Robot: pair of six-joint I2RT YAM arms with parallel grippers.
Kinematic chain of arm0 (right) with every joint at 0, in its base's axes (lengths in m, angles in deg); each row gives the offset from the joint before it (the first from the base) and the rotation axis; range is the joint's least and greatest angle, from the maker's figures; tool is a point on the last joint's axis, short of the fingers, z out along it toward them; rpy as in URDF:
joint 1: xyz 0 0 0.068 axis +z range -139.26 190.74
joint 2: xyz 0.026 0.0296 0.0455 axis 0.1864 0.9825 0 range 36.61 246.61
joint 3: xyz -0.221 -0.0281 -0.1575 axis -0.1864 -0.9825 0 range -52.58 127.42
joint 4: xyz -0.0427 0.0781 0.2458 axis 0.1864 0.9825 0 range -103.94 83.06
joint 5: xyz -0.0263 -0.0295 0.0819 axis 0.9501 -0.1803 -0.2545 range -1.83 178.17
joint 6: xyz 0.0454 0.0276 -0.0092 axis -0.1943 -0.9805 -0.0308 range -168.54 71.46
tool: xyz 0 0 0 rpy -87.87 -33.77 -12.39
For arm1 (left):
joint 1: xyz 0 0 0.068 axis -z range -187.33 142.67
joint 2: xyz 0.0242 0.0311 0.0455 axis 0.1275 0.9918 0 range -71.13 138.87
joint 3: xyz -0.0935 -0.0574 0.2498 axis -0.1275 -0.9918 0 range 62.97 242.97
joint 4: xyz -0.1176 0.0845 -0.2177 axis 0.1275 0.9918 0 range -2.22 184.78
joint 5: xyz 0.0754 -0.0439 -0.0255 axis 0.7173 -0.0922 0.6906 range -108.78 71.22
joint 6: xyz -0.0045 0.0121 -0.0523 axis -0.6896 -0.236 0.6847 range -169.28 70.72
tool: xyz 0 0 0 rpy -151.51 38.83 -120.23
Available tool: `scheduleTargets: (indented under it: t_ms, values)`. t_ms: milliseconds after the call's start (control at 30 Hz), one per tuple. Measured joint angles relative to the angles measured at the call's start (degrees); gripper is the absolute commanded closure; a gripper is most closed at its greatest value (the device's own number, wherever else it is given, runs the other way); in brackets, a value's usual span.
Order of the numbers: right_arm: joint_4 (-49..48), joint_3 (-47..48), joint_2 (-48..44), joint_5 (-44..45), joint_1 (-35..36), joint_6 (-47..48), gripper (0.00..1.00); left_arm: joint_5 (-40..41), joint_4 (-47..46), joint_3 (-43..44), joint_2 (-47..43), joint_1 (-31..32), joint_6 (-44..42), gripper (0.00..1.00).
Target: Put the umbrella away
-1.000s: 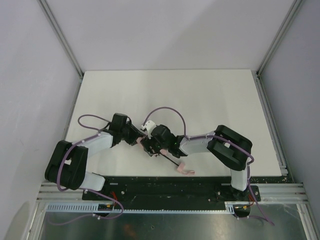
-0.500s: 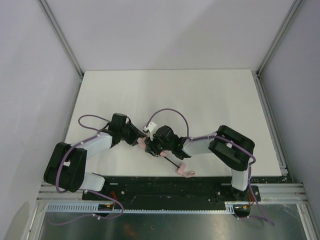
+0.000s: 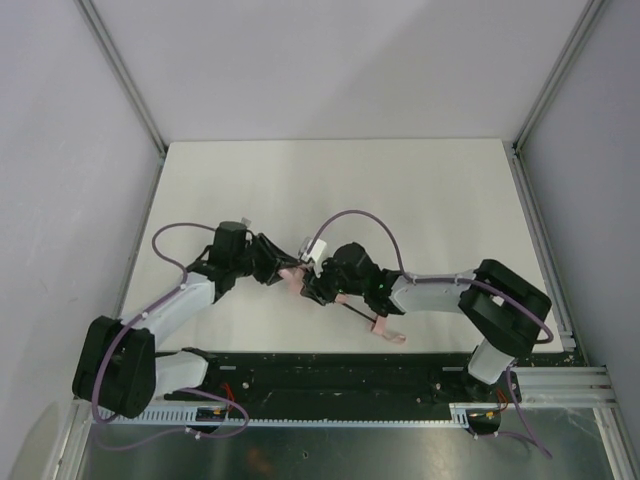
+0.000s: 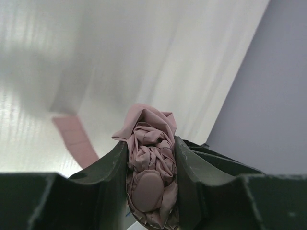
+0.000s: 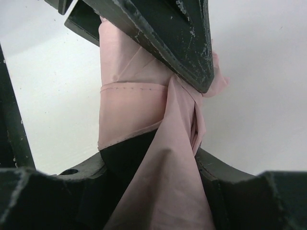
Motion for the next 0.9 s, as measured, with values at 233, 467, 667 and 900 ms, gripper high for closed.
scheduleTargets:
  t_ms: [233,467,667,900]
  values:
    - [2.9,0.0,-6.2,-2.3,-2.0,3.5,1.0,-2.5,0.1,2.4,-3.9,0.2,-1.4,0.47]
    - [12.2,-1.3,-12.6,0.8,-5.4,4.7,1.0,-1.9,0.2,3.3,-10.8,-2.1,-7.3,0.2]
    - [17.9,-1.7,-15.4,3.4,-6.5,6.4,1.0,-2.6,0.0,3.5,-18.9,-2.6,-14.3,0.13]
    - [19.6,-1.8,-17.1,3.2,-6.1,8.1,1.0,-10.3,-4.9,2.9,-26.6,-2.5,-20.4,0.17]
